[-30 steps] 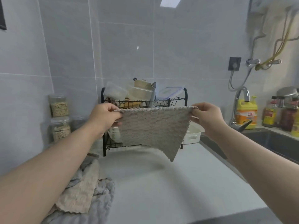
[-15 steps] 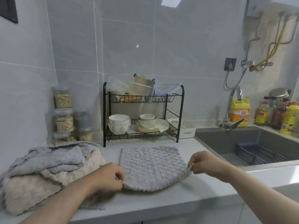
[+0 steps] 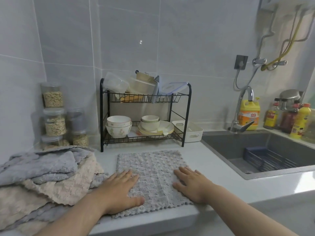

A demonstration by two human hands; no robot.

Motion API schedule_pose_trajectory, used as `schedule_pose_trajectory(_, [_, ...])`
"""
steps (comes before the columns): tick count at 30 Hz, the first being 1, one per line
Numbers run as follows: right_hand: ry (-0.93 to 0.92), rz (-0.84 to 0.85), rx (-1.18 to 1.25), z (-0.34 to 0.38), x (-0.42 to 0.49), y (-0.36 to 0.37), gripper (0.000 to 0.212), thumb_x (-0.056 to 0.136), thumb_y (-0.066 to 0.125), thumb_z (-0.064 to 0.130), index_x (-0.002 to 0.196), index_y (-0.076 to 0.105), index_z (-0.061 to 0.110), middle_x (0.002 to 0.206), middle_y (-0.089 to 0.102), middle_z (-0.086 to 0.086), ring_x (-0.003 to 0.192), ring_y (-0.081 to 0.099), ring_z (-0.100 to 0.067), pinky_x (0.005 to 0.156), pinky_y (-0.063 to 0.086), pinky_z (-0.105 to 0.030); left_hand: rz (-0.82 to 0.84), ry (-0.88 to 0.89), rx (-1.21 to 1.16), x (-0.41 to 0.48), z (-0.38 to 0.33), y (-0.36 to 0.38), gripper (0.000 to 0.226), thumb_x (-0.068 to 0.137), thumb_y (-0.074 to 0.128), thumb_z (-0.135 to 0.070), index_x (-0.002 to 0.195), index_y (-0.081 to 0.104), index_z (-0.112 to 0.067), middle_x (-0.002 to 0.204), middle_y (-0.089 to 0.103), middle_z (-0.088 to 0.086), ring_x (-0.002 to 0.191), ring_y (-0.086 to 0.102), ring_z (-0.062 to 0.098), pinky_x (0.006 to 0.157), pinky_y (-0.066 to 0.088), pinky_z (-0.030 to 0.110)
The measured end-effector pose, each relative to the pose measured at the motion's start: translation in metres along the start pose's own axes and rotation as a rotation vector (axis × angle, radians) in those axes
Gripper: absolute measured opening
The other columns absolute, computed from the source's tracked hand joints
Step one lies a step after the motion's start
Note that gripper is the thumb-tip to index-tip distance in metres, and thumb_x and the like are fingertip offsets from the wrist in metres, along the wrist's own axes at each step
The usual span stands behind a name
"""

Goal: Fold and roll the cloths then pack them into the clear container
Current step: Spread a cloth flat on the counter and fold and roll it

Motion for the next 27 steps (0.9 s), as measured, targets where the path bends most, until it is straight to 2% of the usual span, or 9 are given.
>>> schedule_pose_trajectory(2, [-0.006, -0.033, 0.009, -0.005, 0.006, -0.006, 0.063, 0.095, 0.031, 0.062, 0.149, 0.030, 0.031, 0.158, 0.027, 0.004, 0.145, 0.025, -0.018, 0.119, 0.017, -0.039, -0.024, 0.006, -0.006, 0.004, 0.003, 0.001, 0.110, 0.060, 0.004, -0.098, 0.151, -0.012, -0.038, 0.158, -0.020, -0.007, 0.147, -0.014, 0.014, 0.120, -0.009, 0.040])
schedule_pose_trajectory(4, [0.012, -0.133, 0.093, -0.010, 0.017, -0.017, 0.051, 0.094, 0.038, 0.057, 0.135, 0.052, 0.029, 0.140, 0.049, 0.002, 0.128, 0.047, -0.020, 0.109, 0.032, -0.034, -0.062, -0.007, -0.079, 0.007, 0.006, 0.002, 0.109, 0.056, 0.005, -0.100, 0.150, -0.006, -0.045, 0.160, -0.015, -0.012, 0.148, -0.011, 0.011, 0.120, -0.006, 0.038])
schedule_pose_trajectory(6, [0.077, -0.232, 0.232, -0.017, 0.033, -0.031, 0.041, 0.095, 0.043, 0.047, 0.126, 0.059, 0.025, 0.128, 0.057, 0.001, 0.116, 0.054, -0.019, 0.099, 0.042, -0.031, -0.095, -0.036, -0.167, 0.007, 0.010, 0.000, 0.105, 0.056, 0.013, -0.100, 0.148, 0.001, -0.050, 0.159, -0.010, -0.019, 0.148, -0.007, 0.008, 0.120, 0.000, 0.036])
schedule_pose_trajectory(11, [0.300, -0.215, 0.291, -0.043, 0.085, -0.037, 0.041, 0.095, 0.045, 0.024, 0.134, 0.050, 0.012, 0.136, 0.052, -0.009, 0.119, 0.052, -0.026, 0.093, 0.043, -0.031, -0.129, -0.028, -0.219, 0.007, 0.012, -0.003, 0.096, 0.062, 0.026, -0.097, 0.146, 0.010, -0.054, 0.155, -0.006, -0.027, 0.146, -0.004, 0.002, 0.120, 0.005, 0.034])
schedule_pose_trajectory(14, [0.394, -0.171, 0.312, -0.055, 0.109, -0.033, 0.044, 0.099, 0.041, 0.034, 0.134, 0.048, 0.008, 0.136, 0.054, -0.011, 0.123, 0.051, -0.029, 0.099, 0.043, -0.033, -0.114, -0.019, -0.219, 0.009, 0.013, -0.002, 0.102, 0.055, 0.025, -0.099, 0.146, 0.012, -0.054, 0.150, -0.008, -0.032, 0.145, -0.004, 0.000, 0.120, 0.004, 0.032])
schedule_pose_trajectory(17, [0.400, -0.186, 0.396, -0.057, 0.126, -0.035, 0.048, 0.098, 0.048, 0.037, 0.137, 0.049, 0.009, 0.138, 0.054, -0.010, 0.124, 0.051, -0.028, 0.102, 0.042, -0.034, -0.117, -0.006, -0.198, 0.012, 0.011, -0.002, 0.093, 0.065, 0.032, -0.094, 0.146, 0.012, -0.054, 0.153, -0.009, -0.030, 0.141, -0.007, -0.006, 0.119, 0.003, 0.030])
schedule_pose_trajectory(20, [0.356, -0.276, 0.532, -0.057, 0.136, -0.036, 0.030, 0.095, 0.055, 0.025, 0.123, 0.062, 0.015, 0.119, 0.064, -0.008, 0.101, 0.060, -0.024, 0.087, 0.049, -0.030, -0.121, 0.015, -0.197, 0.013, 0.012, -0.005, 0.088, 0.070, 0.036, -0.090, 0.146, 0.013, -0.053, 0.146, -0.011, -0.033, 0.131, -0.009, -0.011, 0.112, -0.002, 0.022])
schedule_pose_trajectory(23, [0.314, -0.359, 0.598, -0.058, 0.141, -0.032, 0.019, 0.092, 0.056, 0.014, 0.107, 0.068, 0.014, 0.097, 0.065, -0.005, 0.088, 0.061, -0.022, 0.077, 0.050, -0.028, -0.123, 0.058, -0.192, 0.013, 0.011, -0.006, 0.099, 0.057, 0.020, -0.100, 0.145, 0.009, -0.056, 0.143, -0.015, -0.034, 0.132, -0.011, -0.011, 0.110, -0.004, 0.019])
schedule_pose_trajectory(27, [0.322, -0.343, 0.590, -0.064, 0.149, -0.021, 0.032, 0.087, 0.053, 0.013, 0.117, 0.065, 0.018, 0.118, 0.065, -0.005, 0.105, 0.061, -0.023, 0.089, 0.050, -0.030, -0.096, 0.058, -0.218, 0.016, 0.014, -0.004, 0.104, 0.039, 0.003, -0.104, 0.136, 0.005, -0.065, 0.143, -0.016, -0.033, 0.136, -0.016, -0.007, 0.111, -0.007, 0.021])
Point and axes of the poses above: each hand's wrist, its own x-axis towards the middle knuckle, its own y-axis out of the palm, z = x × y, the point moved 6 cm from there along x, towards the middle knuckle
